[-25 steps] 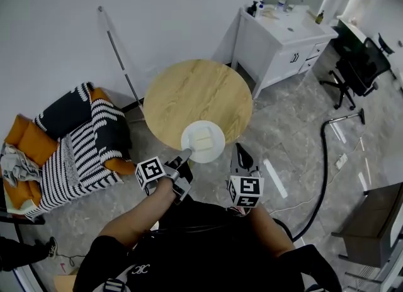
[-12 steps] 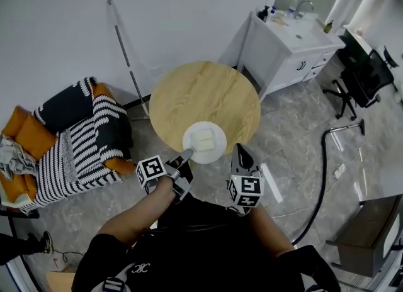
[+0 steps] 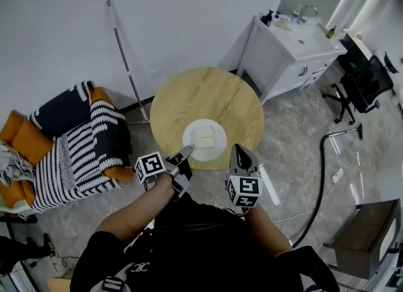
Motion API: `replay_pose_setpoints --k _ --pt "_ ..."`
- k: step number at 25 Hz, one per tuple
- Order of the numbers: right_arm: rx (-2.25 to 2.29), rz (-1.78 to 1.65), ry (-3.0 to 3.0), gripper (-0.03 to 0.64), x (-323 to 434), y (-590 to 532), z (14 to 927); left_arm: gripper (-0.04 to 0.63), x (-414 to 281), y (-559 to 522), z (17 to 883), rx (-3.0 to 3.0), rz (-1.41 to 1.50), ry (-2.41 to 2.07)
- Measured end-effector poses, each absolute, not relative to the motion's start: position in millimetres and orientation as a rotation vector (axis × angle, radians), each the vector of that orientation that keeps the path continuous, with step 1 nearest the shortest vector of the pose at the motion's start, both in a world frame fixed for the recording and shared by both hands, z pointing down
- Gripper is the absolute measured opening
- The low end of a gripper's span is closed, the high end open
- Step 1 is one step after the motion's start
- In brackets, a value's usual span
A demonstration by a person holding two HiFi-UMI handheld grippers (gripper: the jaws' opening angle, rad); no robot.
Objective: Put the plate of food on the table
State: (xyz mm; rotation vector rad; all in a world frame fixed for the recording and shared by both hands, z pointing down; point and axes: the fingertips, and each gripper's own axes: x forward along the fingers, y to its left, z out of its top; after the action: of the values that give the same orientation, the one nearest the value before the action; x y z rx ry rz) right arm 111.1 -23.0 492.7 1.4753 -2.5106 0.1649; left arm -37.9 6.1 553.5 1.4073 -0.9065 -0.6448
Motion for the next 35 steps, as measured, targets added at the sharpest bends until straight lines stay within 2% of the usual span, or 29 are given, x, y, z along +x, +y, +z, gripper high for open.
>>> replay_pose_setpoints --k 14,26,35 --pt "1.498 0.249 -2.422 0.008 72 -96 521 0.018 -80 -76 571 1.433 -0.587 -0.883" --pt "1.59 0.293 -2.356 0.008 33 -156 508 0.018 -111 -137 562 1.453 -0.496 -0.806" --pt "1.684 0.322 -2.279 0.008 31 -176 509 0.018 -118 -165 565 1.446 -0.448 -0.756"
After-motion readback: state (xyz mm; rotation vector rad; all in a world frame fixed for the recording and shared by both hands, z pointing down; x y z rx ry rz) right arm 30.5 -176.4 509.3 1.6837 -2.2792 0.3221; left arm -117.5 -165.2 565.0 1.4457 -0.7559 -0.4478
